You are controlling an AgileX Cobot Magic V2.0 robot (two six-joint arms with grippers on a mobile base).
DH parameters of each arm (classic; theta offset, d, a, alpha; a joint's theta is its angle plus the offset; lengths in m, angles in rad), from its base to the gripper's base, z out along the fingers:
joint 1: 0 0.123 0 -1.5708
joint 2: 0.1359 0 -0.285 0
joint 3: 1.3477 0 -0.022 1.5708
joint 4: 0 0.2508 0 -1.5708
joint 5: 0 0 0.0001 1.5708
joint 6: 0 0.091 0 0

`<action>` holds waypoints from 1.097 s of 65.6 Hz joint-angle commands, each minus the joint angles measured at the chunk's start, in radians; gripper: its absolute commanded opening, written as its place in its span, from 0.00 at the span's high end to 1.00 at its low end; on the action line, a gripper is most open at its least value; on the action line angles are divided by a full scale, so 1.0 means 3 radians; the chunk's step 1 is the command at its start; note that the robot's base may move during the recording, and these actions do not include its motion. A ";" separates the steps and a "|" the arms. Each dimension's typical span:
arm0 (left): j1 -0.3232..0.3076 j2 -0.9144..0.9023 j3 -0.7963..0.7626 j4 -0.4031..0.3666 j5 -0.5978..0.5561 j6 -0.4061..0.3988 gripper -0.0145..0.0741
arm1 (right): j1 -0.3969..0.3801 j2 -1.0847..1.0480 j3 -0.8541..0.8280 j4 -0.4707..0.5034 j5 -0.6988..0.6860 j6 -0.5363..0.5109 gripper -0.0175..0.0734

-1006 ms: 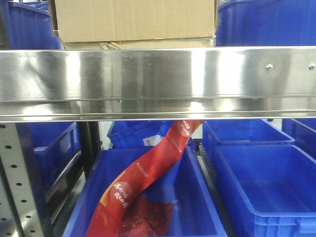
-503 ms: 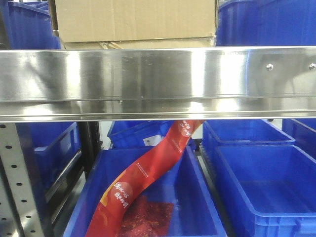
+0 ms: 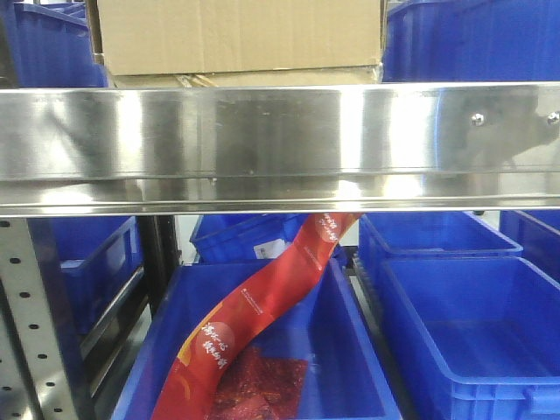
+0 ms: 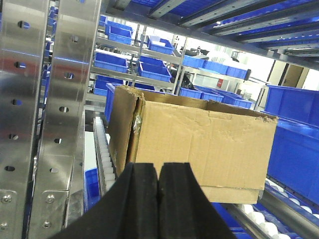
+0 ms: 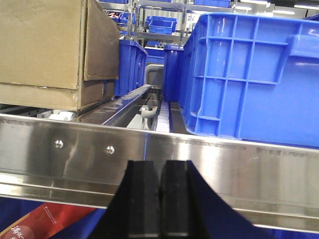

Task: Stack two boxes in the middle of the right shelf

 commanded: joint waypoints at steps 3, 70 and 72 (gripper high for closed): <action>0.0008 -0.0016 0.0003 -0.0019 -0.0088 -0.0005 0.95 | -0.0016 -0.0010 0.0008 0.0022 -0.0081 -0.0002 0.99; 0.0724 -0.1096 0.1696 -0.0018 -0.0662 0.0648 0.95 | -0.0016 -0.0010 0.0008 0.0022 -0.0081 -0.0002 0.99; 0.0743 -0.1162 0.1759 -0.0018 -0.0669 0.0648 0.95 | -0.0016 -0.0010 0.0008 0.0022 -0.0081 -0.0002 0.99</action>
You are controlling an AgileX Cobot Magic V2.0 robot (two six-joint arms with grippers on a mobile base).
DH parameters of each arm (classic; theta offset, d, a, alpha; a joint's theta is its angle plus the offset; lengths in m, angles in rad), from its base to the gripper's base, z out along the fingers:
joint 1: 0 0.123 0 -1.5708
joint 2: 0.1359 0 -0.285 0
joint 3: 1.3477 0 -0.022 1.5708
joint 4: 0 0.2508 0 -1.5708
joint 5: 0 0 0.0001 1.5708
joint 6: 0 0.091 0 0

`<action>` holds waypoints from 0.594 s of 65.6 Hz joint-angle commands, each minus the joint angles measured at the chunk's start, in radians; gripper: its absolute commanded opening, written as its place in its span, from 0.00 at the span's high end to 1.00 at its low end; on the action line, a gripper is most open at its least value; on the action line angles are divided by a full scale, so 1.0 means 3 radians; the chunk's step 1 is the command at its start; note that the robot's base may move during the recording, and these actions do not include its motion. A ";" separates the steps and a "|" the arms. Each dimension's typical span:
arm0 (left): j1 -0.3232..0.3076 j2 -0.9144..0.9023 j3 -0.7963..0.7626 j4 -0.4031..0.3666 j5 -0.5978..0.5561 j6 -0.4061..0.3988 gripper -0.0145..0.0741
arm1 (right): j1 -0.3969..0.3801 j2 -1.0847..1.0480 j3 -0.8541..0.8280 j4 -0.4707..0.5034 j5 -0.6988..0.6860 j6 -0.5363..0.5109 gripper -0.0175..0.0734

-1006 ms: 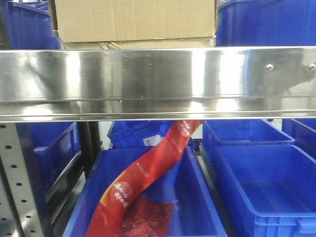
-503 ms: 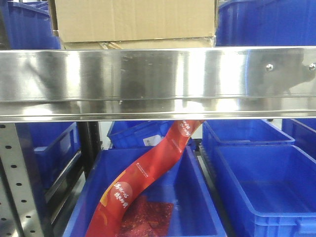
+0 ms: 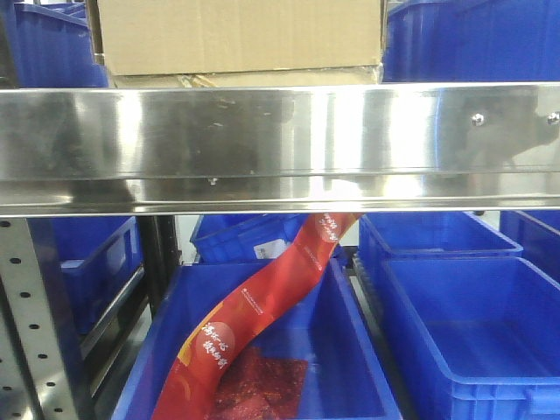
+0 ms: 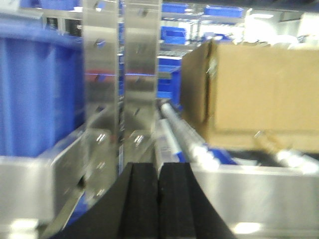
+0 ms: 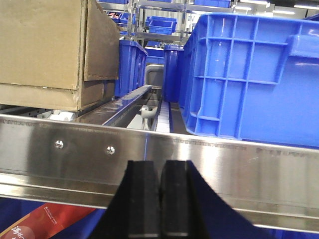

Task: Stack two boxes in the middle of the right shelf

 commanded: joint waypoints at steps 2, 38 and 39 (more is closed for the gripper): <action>0.0069 -0.0162 0.0238 -0.0017 -0.0112 0.0049 0.95 | -0.0016 -0.0010 0.0008 0.0022 -0.0081 -0.0002 0.99; 0.0062 -0.0162 0.0345 -0.0110 -0.0133 0.0049 0.95 | -0.0016 -0.0010 0.0008 0.0022 -0.0081 -0.0002 0.99; 0.0062 -0.0162 0.0345 -0.0110 -0.0133 0.0049 0.95 | -0.0016 -0.0010 0.0008 0.0022 -0.0081 -0.0002 0.99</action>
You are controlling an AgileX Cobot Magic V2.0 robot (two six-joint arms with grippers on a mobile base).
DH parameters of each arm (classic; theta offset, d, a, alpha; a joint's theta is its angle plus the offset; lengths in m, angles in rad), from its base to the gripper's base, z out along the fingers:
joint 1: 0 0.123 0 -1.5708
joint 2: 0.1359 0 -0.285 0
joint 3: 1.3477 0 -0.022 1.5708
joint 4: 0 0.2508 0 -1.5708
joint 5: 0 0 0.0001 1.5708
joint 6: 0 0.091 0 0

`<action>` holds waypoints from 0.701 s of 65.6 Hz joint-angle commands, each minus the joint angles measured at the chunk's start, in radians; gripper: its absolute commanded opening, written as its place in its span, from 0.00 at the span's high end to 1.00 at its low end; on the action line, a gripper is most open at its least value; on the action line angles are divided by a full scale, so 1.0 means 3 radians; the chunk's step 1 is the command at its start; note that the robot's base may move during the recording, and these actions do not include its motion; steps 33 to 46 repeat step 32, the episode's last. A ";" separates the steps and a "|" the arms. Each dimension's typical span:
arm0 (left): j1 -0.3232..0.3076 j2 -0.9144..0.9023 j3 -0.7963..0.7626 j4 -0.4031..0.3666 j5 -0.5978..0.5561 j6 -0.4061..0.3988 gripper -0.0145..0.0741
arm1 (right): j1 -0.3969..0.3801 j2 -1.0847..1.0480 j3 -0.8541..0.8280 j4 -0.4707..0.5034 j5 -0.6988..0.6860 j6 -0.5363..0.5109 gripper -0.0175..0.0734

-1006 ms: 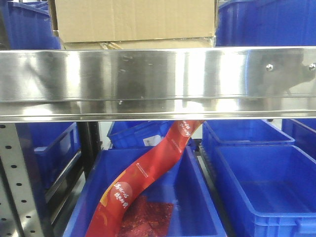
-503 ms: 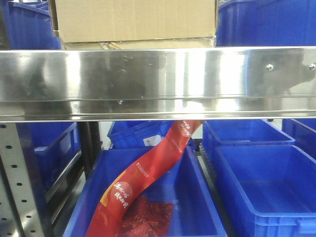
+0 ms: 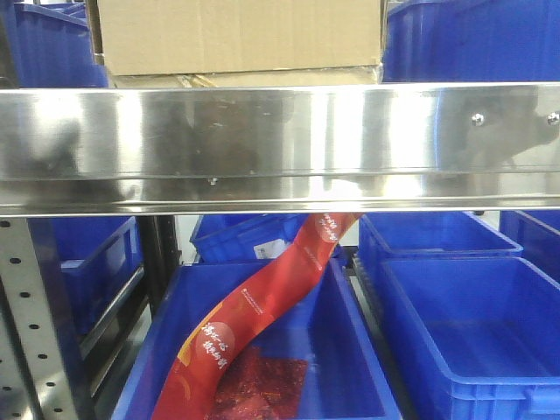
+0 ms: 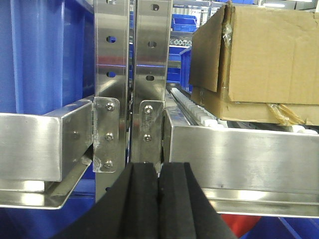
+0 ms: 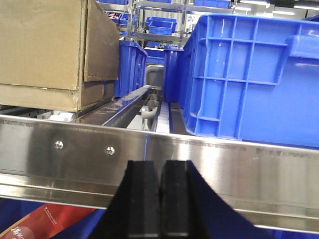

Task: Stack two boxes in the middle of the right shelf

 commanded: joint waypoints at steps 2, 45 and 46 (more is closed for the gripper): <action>0.0007 -0.0019 -0.0005 -0.0025 -0.0042 0.0011 0.95 | -0.0016 -0.0010 0.0008 0.0022 -0.0076 -0.0002 0.99; 0.0007 -0.0019 -0.0005 -0.0025 -0.0042 0.0011 0.95 | -0.0016 -0.0010 0.0008 0.0022 -0.0076 -0.0002 0.99; 0.0007 -0.0019 -0.0005 -0.0025 -0.0042 0.0011 0.95 | -0.0016 -0.0010 0.0008 0.0022 -0.0076 -0.0002 0.99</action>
